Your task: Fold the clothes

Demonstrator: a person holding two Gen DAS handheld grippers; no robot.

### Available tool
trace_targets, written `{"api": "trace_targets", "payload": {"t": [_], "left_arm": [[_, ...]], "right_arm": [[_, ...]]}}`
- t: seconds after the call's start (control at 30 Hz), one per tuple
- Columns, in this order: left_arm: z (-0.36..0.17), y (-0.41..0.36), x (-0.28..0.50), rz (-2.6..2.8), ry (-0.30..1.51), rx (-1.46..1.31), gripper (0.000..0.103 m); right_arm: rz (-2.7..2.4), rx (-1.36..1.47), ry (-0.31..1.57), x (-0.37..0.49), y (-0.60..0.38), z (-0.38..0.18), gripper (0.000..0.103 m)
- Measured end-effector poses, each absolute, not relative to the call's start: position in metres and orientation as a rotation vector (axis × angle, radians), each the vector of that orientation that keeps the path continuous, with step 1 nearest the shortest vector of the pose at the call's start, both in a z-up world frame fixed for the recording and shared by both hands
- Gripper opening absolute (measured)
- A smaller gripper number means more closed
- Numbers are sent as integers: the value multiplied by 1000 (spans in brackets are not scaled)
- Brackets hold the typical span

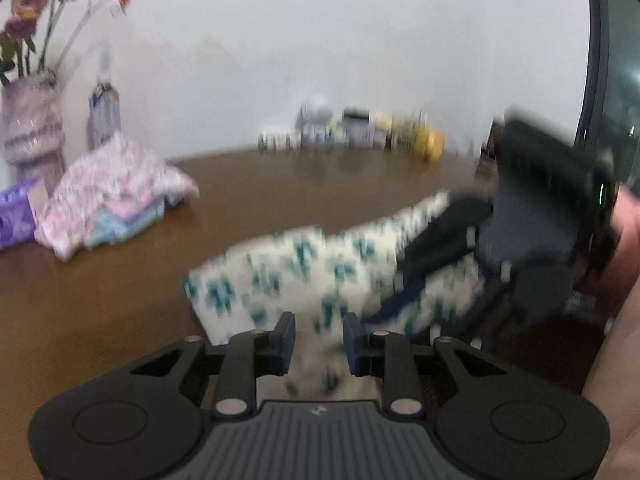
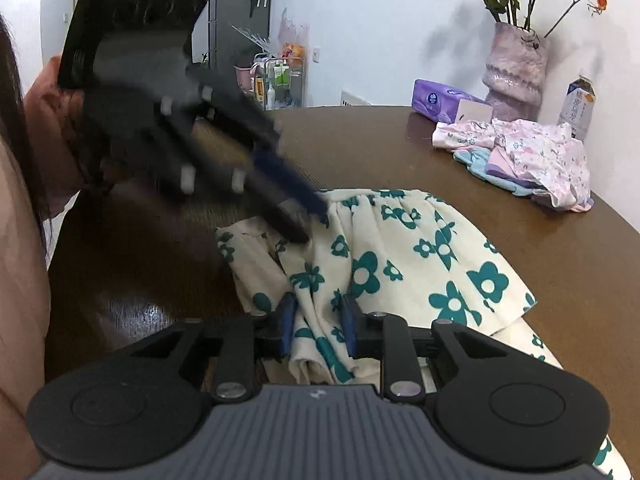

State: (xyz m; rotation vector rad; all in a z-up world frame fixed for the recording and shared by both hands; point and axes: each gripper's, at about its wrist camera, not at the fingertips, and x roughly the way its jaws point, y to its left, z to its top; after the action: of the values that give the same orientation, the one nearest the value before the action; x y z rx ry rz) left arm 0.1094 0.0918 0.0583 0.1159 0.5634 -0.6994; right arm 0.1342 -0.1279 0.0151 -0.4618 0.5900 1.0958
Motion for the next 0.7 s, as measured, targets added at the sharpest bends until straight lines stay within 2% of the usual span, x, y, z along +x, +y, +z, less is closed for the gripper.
{"api": "trace_targets", "payload": {"t": [0.17,0.23,0.33,0.5,0.57,0.6,0.7], "left_arm": [[52,83,148,-648,639,171,23],[38,80,157,-643,693,194,22],[34,83,157,-634,707,170,22],[45,90,155,-623,666,123,22],[53,92,161,-612,636,101,22],[54,92,166,-604,634,99,22],[41,86,186,-582,682,105,21]], "right_arm": [[1084,-455,556,130,-133,40,30],[1051,-440,523,136,-137,56,40],[987,-477,523,158,-133,63,43],[1023,-452,667,209,-112,43,43],[1037,-466,690,211,-109,33,31],[1043,-474,701,212,-107,29,18],[1058,-504,686,205,-106,21,15]]}}
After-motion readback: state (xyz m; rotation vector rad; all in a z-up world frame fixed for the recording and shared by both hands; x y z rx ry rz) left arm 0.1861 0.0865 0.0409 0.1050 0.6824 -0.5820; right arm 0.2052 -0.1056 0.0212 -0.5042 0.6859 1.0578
